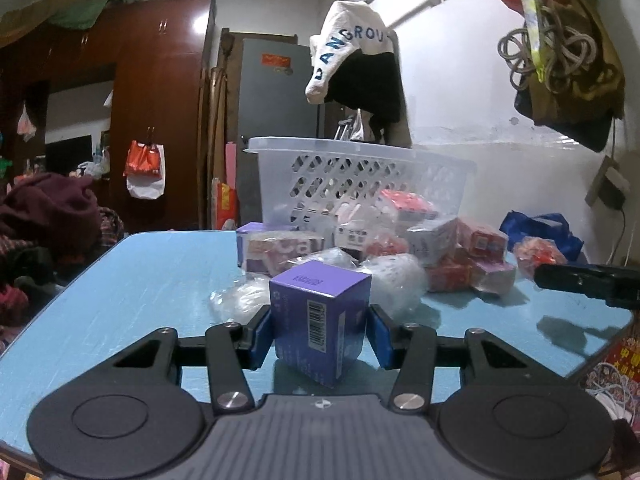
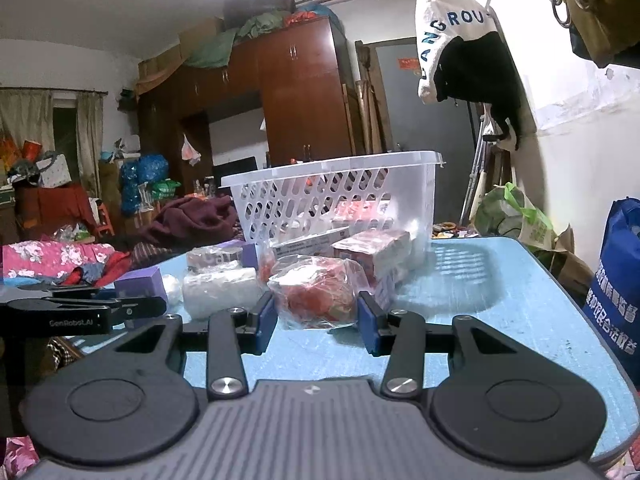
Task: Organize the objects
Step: 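Grasp the purple box with the left gripper while the right grasps the red-filled bag, then carry the purple box and red-filled bag over the basket and open both grippers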
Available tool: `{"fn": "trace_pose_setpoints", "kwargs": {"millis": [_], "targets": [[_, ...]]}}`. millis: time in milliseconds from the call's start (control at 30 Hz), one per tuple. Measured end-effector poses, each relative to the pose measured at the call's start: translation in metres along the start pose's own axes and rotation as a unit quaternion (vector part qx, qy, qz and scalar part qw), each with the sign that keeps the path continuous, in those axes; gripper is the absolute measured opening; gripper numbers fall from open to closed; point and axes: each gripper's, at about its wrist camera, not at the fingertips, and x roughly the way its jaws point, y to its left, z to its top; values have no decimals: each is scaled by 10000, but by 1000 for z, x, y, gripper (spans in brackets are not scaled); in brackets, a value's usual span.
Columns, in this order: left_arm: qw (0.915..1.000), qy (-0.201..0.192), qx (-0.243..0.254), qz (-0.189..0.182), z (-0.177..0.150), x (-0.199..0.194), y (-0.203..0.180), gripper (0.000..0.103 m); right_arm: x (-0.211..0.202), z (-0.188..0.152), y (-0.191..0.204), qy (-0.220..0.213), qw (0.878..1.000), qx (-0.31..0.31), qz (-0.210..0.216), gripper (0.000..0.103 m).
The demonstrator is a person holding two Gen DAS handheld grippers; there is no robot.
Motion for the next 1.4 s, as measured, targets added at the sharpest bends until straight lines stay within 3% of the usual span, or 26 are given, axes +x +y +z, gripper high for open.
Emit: {"fn": "trace_pose_setpoints", "kwargs": {"millis": [267, 467, 767, 967, 1100, 1200, 1267, 1400], "targets": [[9995, -304, -75, -102, 7, -13, 8, 53, 1, -1, -2, 0, 10000, 12, 13, 46], [9978, -326, -236, -532, 12, -16, 14, 53, 1, -2, -1, -17, 10000, 2, 45, 46], [9977, -318, -54, -589, 7, -12, 7, 53, 1, -1, -1, 10, 10000, 6, 67, 46], [9969, -443, -190, -624, 15, -16, 16, 53, 1, 1, -1, -7, 9998, 61, 165, 46], [9941, -717, -149, -805, 58, -7, 20, 54, 5, 27, 4, -201, 9992, -275, 201, 46], [9922, -786, -203, -948, 111, 20, 21, 54, 27, 70, 1, -379, 9980, -461, 224, 46], [9935, -737, -168, -848, 145, 48, 19, 54, 53, 107, -2, -489, 9968, -620, 112, 46], [9950, -355, -474, -800, 186, 113, 20, 55, 111, 146, -6, -189, 9957, -880, -223, 46]]}}
